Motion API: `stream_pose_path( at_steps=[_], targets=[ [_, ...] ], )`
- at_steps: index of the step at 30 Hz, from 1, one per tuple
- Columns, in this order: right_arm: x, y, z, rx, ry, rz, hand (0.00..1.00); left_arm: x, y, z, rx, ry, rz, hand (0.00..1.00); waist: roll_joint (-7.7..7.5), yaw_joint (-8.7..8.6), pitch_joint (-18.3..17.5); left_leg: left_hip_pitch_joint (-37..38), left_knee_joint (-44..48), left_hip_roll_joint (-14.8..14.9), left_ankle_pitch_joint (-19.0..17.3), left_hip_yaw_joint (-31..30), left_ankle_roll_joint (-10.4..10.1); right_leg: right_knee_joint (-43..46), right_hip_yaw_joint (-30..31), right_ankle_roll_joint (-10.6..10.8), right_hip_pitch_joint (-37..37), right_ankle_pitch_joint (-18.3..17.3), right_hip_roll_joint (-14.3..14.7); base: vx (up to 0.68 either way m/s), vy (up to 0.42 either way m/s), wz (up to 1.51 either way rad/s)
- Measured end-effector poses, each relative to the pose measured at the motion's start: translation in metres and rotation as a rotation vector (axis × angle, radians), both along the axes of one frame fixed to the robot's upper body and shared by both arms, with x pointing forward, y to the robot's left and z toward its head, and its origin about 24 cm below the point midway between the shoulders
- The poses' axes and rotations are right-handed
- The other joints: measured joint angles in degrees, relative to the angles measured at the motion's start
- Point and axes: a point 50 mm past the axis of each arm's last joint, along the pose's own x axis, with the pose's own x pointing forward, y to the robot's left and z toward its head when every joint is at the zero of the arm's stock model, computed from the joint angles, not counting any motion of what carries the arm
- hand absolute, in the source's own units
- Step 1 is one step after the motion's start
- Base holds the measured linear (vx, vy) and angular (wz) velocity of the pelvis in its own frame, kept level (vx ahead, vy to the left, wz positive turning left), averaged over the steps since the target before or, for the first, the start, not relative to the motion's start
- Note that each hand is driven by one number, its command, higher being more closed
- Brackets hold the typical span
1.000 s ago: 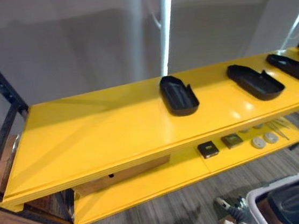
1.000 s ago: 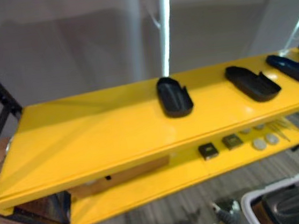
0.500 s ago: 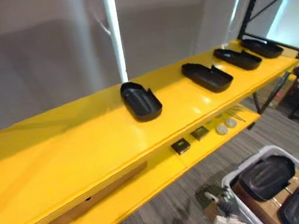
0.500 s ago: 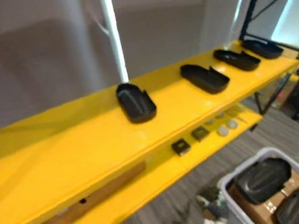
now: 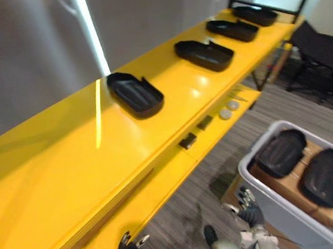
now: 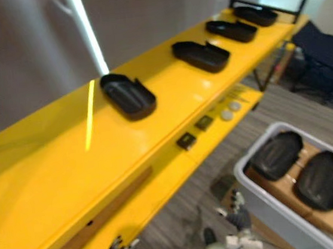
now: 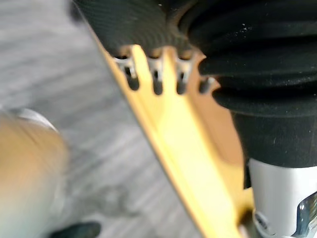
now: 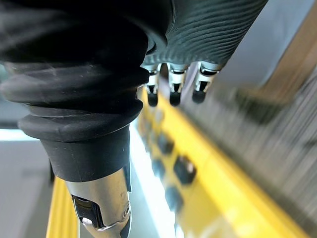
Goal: Walk over and take plastic housings, then place them on the shelf
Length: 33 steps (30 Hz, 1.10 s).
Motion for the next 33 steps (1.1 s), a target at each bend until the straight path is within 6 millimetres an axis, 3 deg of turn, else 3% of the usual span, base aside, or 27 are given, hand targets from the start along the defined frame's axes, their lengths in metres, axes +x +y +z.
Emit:
stream_pose_path(
  at_steps=[2,4,5,6,8,9,10,11,13,16,17,18,19,20,22,26,27,30,33],
  targets=[
    [-0.006,0.004,-0.003,-0.006,0.021,0.046,0.0,0.007,0.002,0.002,-0.027,-0.015,0.091,0.0,-0.41,0.0,0.6,-1.2,0.4,2.3,0.0,2.5,0.1,4.1,-9.0,-2.6,-2.1,-1.9,-1.0,-0.34,-0.016,-0.86],
    [-0.004,0.011,0.0,-0.012,-0.012,0.096,0.0,0.0,0.0,-0.001,-0.056,0.012,0.127,0.0,1.12,0.32,0.4,-1.3,-0.2,6.6,1.7,4.4,-0.8,12.8,-16.2,-4.3,-1.4,-4.1,-2.3,-0.15,-0.01,-0.54],
    [-0.002,0.014,0.001,-0.004,-0.027,0.105,0.0,-0.002,0.001,-0.001,-0.056,0.016,0.13,0.0,1.09,0.43,0.4,-1.2,-0.9,6.9,2.4,4.7,-1.0,15.0,-16.4,-4.4,-1.1,-4.4,-3.2,-0.08,-0.028,-0.53],
    [0.004,0.02,0.007,0.033,-0.065,0.11,0.0,-0.002,0.002,-0.002,-0.055,0.024,0.124,0.0,0.99,0.99,0.5,-0.9,-2.3,7.1,3.7,5.3,-1.4,20.3,-15.8,-3.5,-0.9,-6.4,-5.9,-0.03,-0.082,-0.35],
    [0.012,0.028,0.013,0.058,-0.111,0.119,0.0,-0.005,0.004,-0.002,-0.054,0.039,0.124,0.0,1.03,1.21,0.4,-1.8,-2.9,7.6,4.9,5.4,-1.9,25.4,-14.0,-4.1,-0.9,-7.2,-8.9,-0.03,-0.141,-0.25],
    [0.017,0.035,0.016,0.073,-0.128,0.126,0.0,-0.009,0.006,-0.004,-0.05,0.058,0.121,0.0,0.84,1.4,0.3,-2.8,-3.1,8.0,5.9,5.4,-2.8,27.6,-12.6,-4.5,-0.8,-7.2,-11.0,-0.03,-0.223,-0.2],
    [0.02,0.04,0.017,0.079,-0.135,0.121,0.0,-0.017,0.012,-0.005,-0.044,0.081,0.127,0.0,0.0,1.67,-0.1,-3.6,-3.0,8.1,6.7,5.1,-3.8,27.1,-11.4,-4.8,-0.2,-4.2,-12.4,-0.03,-0.249,-0.17],
    [0.022,0.041,0.017,0.082,-0.134,0.111,0.0,-0.018,0.017,-0.005,-0.035,0.085,0.125,0.0,-0.79,1.77,-0.5,-4.0,-3.0,8.0,7.0,4.7,-4.5,25.7,-10.4,-3.9,0.4,-3.2,-12.6,-0.02,-0.274,-0.14],
    [0.025,0.036,0.013,0.044,-0.107,0.084,0.0,-0.027,0.018,-0.009,-0.04,0.127,0.12,0.0,1.16,1.74,-1.1,-4.0,-6.5,9.5,11.0,0.4,-6.4,22.0,-11.3,-2.3,1.6,-5.5,-10.0,-0.02,-0.337,-0.15],
    [0.028,0.035,0.012,-0.005,-0.102,0.103,0.0,-0.039,0.026,-0.011,-0.026,0.156,0.14,0.0,0.5,1.73,-1.6,-3.5,-10.7,9.8,14.2,0.9,-9.0,16.6,-16.2,4.7,3.3,-10.4,-10.4,-0.02,-0.317,-0.22],
    [0.031,0.035,0.014,-0.057,-0.106,0.14,0.0,-0.046,0.032,-0.013,-0.026,0.177,0.193,0.0,-0.23,2.04,-1.6,-3.8,-11.8,10.1,15.5,2.1,-10.4,12.1,-18.7,4.9,4.6,-13.4,-9.5,-0.03,-0.344,-0.47],
    [0.035,0.034,0.016,-0.081,-0.117,0.152,0.0,-0.049,0.032,-0.014,-0.029,0.187,0.209,0.0,-0.07,1.94,-1.3,-4.3,-11.8,10.5,15.9,1.9,-10.9,10.0,-19.2,4.5,5.3,-14.2,-8.8,-0.03,-0.369,-0.46],
    [0.039,0.03,0.019,-0.124,-0.133,0.157,0.0,-0.052,0.031,-0.015,-0.041,0.198,0.232,0.0,0.84,1.67,-0.7,-5.0,-11.7,11.4,16.5,1.0,-11.1,8.1,-19.7,4.2,5.5,-14.8,-7.6,-0.04,-0.284,-0.06],
    [0.042,0.022,0.023,-0.17,-0.141,0.134,0.0,-0.055,0.028,-0.017,-0.051,0.211,0.235,0.0,2.04,0.95,0.5,-5.8,-11.5,12.1,18.2,-1.3,-9.9,7.7,-20.2,3.4,5.8,-14.2,-6.5,-0.11,-0.324,0.06],
    [0.037,0.003,0.027,-0.227,-0.141,0.059,0.0,-0.064,0.024,-0.019,-0.055,0.226,0.231,0.0,2.01,0.69,1.3,-6.8,-9.9,11.6,20.9,-3.4,-7.7,7.1,-20.0,2.6,6.4,-14.2,-6.2,-0.12,-0.205,0.04],
    [0.036,-0.03,0.053,-0.323,-0.24,-0.171,0.0,-0.09,0.016,-0.021,-0.053,0.25,0.231,0.0,2.91,-0.01,1.6,-6.2,-14.1,4.4,17.9,-9.7,-8.3,3.3,-16.6,2.8,5.4,-13.2,-7.2,-0.12,0.012,-0.34],
    [0.037,-0.04,0.059,-0.363,-0.266,-0.229,0.0,-0.089,0.016,-0.021,-0.045,0.242,0.216,0.0,3.5,0.1,2.1,-5.4,-17.4,3.1,15.9,-11.0,-8.3,2.1,-16.0,3.0,4.7,-11.9,-6.7,-0.12,0.096,-0.46],
    [0.036,-0.054,0.066,-0.406,-0.293,-0.398,0.0,-0.074,0.027,-0.015,0.045,0.179,0.102,0.0,0.81,0.11,4.3,-5.6,-18.7,-0.1,16.4,-10.2,-7.5,-2.3,-15.0,3.8,4.9,-7.1,-8.6,-0.06,0.106,-0.32],
    [0.045,-0.072,0.079,-0.421,-0.341,-0.562,0.0,-0.049,0.026,-0.008,0.087,0.105,0.009,0.0,0.87,-0.05,6.1,-6.1,-17.5,-0.8,16.4,-8.4,-6.8,-4.5,-13.5,4.3,4.8,-4.4,-9.4,-0.01,0.105,-0.31]
  ],
)
